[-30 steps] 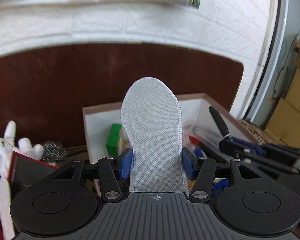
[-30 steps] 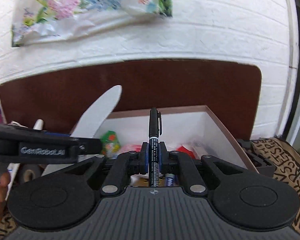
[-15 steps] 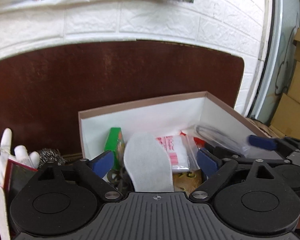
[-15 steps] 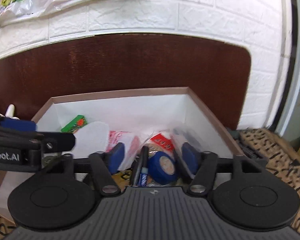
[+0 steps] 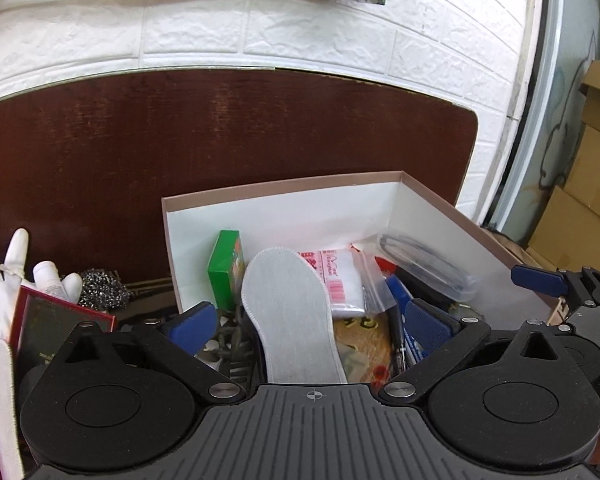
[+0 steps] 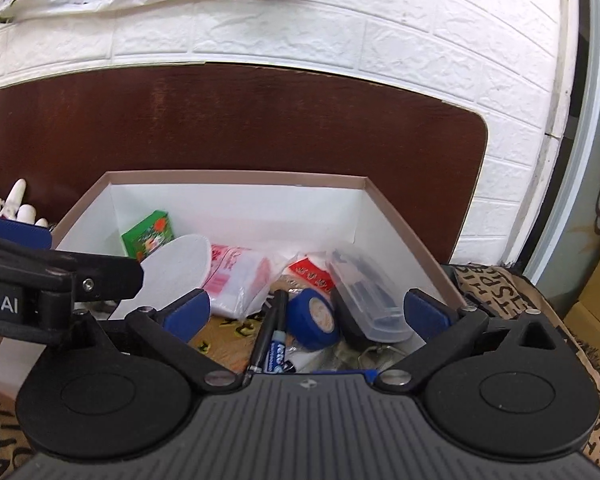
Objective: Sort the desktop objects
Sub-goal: 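Open both tools to drop the insole and marker into the box, then withdraw both tools from the cardboard box back over the table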
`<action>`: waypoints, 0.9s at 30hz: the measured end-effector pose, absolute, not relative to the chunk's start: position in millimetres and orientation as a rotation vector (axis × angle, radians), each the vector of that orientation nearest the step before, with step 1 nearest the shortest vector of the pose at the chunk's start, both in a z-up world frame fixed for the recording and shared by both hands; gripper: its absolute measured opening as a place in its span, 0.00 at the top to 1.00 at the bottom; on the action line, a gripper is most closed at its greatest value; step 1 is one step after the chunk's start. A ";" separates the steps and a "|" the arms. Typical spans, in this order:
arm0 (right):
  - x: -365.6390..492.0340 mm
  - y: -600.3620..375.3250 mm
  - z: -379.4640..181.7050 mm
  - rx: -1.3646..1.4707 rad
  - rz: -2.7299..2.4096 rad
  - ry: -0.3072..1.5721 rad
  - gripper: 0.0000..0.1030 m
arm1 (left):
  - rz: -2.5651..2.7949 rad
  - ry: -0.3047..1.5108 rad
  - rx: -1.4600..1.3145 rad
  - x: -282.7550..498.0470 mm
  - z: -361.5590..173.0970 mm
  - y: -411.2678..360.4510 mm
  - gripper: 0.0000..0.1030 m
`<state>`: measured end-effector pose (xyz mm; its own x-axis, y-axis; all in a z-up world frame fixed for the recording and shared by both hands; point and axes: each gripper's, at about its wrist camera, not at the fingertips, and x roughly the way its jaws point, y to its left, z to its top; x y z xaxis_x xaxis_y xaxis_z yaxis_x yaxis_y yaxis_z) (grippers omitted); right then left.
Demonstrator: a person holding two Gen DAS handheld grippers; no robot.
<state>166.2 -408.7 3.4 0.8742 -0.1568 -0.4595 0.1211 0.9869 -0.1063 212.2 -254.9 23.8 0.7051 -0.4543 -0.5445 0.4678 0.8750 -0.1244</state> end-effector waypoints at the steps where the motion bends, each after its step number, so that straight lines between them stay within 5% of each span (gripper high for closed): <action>1: 164.4 -407.5 4.4 -0.075 -0.145 0.485 0.00 | -0.513 0.601 0.028 210.3 24.1 -254.7 0.00; 27: 65.5 -345.9 30.3 -0.086 -0.100 0.361 0.00 | -0.483 0.543 -0.026 103.7 48.6 -187.8 0.00</action>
<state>65.5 -345.9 30.3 0.9309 -0.1127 -0.3475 0.0821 0.9914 -0.1017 103.7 -187.8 48.6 0.7471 -0.4484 -0.4907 0.4348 0.8880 -0.1495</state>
